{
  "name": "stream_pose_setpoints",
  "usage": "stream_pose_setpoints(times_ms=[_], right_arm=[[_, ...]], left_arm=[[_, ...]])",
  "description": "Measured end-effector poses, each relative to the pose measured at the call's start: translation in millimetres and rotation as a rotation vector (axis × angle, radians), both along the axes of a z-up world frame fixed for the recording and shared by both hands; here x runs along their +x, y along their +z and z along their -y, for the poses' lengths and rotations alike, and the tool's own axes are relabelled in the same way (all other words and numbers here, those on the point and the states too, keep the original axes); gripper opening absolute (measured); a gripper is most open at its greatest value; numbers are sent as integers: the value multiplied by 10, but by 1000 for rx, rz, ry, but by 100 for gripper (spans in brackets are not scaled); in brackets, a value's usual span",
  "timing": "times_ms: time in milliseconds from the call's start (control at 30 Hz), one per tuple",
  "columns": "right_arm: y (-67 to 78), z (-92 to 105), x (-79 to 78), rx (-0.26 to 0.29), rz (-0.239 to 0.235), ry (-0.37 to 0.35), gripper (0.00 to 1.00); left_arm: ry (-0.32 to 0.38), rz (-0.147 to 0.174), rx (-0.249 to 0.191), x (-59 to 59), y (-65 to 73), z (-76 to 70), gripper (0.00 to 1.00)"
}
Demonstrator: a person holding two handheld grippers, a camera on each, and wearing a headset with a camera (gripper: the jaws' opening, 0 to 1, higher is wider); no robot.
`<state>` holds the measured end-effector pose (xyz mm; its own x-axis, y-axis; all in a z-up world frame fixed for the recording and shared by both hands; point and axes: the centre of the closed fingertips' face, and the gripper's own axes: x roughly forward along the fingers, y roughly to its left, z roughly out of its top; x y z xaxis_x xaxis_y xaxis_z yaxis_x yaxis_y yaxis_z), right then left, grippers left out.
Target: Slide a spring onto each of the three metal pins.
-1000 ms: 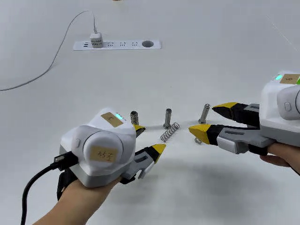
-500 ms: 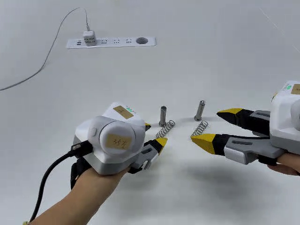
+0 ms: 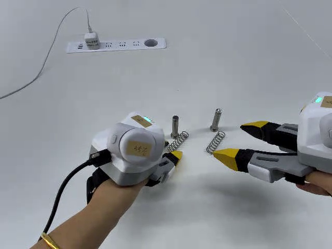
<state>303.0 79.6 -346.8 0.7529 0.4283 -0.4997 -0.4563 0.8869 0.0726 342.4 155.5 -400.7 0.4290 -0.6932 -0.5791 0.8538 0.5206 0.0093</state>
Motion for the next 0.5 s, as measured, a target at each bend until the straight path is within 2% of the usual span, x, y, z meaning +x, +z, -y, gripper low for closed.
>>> stream_pose_setpoints(times_ms=[500], right_arm=[[4,-26,24,21,-7,-17,50]], left_arm=[[1,7,12,30,3,17,12]])
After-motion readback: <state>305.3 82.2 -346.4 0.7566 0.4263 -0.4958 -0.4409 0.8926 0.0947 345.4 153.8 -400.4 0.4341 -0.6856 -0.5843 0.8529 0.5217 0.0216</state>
